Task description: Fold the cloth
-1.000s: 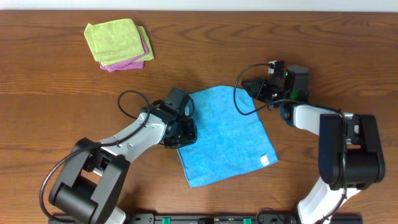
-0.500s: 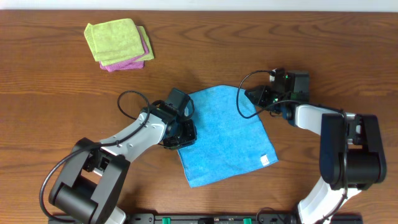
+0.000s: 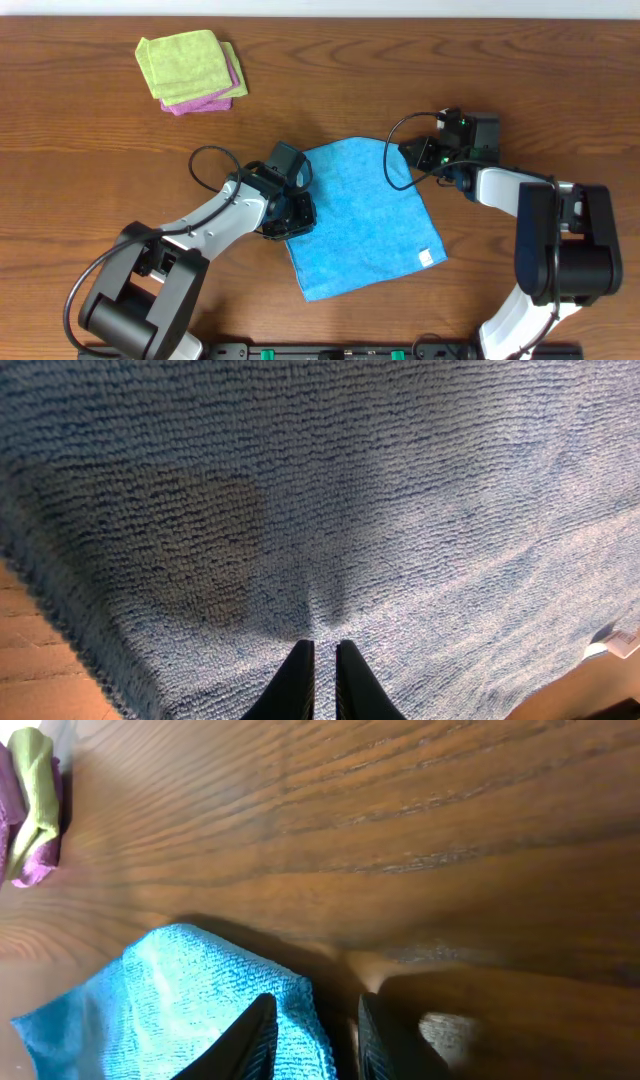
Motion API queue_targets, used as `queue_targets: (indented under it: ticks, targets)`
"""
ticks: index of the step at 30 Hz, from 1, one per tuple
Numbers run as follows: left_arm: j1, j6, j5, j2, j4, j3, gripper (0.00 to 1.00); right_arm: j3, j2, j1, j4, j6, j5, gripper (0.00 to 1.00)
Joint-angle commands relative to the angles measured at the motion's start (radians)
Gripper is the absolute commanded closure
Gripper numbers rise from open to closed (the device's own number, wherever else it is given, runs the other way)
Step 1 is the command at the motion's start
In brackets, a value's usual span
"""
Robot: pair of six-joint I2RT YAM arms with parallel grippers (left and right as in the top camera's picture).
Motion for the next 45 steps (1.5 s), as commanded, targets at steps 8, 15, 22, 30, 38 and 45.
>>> queue_targets:
  ticks: [8,15,22,30,38,45]
  targets:
    - [0.003,0.004,-0.014,0.008,-0.004,0.014,0.9,0.001,0.01,0.082,-0.011,-0.021,0.031,0.68]
    - [0.003,0.005,-0.018,0.008,-0.005,0.014,0.91,0.001,0.01,0.121,0.003,0.002,0.066,0.69]
    - [0.003,0.027,-0.018,0.008,-0.005,0.014,0.91,0.01,0.01,0.121,0.132,0.025,0.057,0.7]
    - [0.003,0.031,-0.021,0.008,-0.005,0.014,0.91,0.055,0.01,0.128,0.177,0.031,0.042,0.71]
    - [0.004,0.03,-0.02,0.008,-0.005,0.014,0.92,0.114,0.009,0.141,0.221,0.031,0.029,0.71]
    - [0.097,0.034,0.1,-0.039,-0.031,0.026,0.76,0.175,-0.1,0.033,-0.021,-0.018,-0.041,0.64]
